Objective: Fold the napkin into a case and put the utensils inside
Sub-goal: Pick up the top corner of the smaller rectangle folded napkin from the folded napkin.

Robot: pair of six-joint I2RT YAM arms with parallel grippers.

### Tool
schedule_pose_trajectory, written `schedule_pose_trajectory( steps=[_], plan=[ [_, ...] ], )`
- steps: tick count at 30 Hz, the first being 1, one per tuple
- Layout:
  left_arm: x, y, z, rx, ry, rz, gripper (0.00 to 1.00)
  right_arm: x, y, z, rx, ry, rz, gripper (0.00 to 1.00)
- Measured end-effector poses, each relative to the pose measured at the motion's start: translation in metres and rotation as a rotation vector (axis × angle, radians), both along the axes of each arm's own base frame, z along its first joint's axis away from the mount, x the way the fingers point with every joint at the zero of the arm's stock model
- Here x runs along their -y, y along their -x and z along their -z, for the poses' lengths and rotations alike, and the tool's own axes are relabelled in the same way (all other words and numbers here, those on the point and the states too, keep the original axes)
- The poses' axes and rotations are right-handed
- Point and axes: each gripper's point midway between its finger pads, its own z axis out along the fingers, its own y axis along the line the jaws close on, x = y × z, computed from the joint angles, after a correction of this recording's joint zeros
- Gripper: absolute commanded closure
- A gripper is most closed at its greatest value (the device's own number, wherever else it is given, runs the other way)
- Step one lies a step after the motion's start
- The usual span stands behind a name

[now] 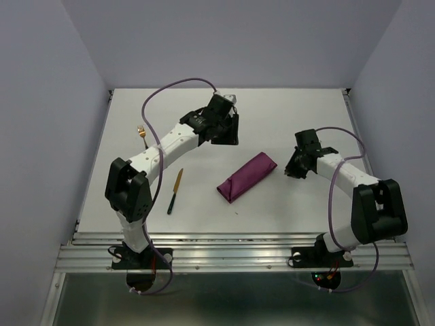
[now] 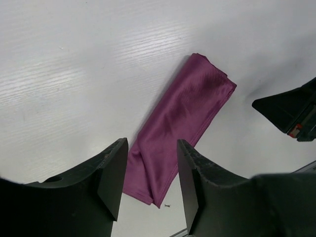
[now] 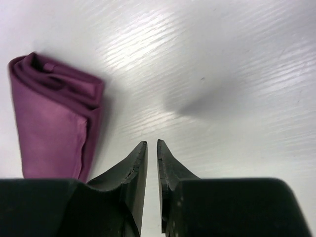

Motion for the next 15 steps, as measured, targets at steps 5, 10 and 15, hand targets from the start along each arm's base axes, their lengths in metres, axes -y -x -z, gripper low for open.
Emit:
schedule_pose_trajectory(
  steps=[5,10,15],
  plan=[
    [0.018,0.0,0.012,-0.007,-0.062,0.023,0.42,0.025,-0.019,0.019,-0.075,0.041,0.032,0.8],
    [0.042,0.01,0.03,-0.026,-0.105,0.072,0.41,0.024,-0.048,0.027,-0.089,0.056,0.009,0.8],
    [0.049,0.02,0.037,-0.043,-0.119,0.097,0.42,0.019,-0.061,0.032,-0.092,0.049,-0.018,0.81]
  ],
)
